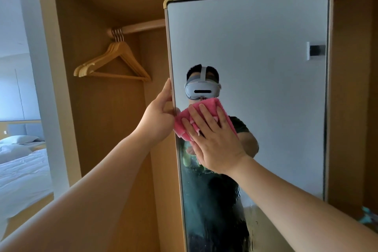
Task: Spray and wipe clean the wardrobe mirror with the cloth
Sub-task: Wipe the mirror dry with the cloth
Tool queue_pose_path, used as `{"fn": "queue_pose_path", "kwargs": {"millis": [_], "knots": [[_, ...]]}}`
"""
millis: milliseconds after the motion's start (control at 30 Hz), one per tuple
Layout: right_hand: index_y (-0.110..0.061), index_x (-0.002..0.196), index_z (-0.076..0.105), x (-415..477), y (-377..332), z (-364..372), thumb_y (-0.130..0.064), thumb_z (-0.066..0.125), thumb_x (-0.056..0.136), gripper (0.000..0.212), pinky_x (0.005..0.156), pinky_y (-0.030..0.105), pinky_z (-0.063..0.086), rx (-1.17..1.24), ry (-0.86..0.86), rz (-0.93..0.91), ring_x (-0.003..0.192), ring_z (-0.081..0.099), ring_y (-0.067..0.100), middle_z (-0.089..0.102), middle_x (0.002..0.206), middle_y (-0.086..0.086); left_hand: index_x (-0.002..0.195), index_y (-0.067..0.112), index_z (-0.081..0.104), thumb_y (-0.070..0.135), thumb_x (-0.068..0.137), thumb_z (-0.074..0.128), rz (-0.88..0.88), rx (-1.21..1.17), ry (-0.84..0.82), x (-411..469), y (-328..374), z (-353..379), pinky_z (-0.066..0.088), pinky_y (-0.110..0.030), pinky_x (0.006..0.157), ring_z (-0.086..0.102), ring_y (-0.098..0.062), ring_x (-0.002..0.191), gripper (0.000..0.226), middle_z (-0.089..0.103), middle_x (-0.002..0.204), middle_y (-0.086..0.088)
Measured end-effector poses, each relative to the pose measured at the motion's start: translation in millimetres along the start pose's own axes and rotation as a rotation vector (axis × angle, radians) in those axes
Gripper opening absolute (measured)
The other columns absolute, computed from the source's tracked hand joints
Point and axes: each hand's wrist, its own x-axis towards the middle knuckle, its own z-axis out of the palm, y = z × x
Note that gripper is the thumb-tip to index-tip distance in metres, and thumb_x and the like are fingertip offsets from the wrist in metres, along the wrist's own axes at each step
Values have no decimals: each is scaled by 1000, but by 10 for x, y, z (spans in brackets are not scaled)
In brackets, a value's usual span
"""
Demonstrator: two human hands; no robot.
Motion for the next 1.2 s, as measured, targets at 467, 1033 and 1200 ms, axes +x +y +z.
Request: {"fn": "queue_pose_path", "kwargs": {"millis": [467,1033,1200], "knots": [[-11,153,22,14,21,12,-39,32,97,63,118,60,-3,-56,-45,-20,148,7,41,12,160,19,144,29,39,-25,77,36,-141,-38,-21,-646,-550,216,55,-41,91,66,-14,107,86,62,125,1],[-15,152,29,424,133,-61,-41,41,95,64,117,61,0,-51,1,25,147,14,40,22,159,17,144,18,42,-33,73,40,-259,-226,11,-666,-749,255,54,-43,90,63,-24,113,88,65,122,-8],[-13,154,20,231,28,16,-41,23,100,61,118,59,-3,-33,-21,41,148,8,40,17,161,17,138,22,47,-28,67,45,-225,-246,-11,-665,-771,237,53,-47,89,63,-27,113,86,66,120,-9]]}}
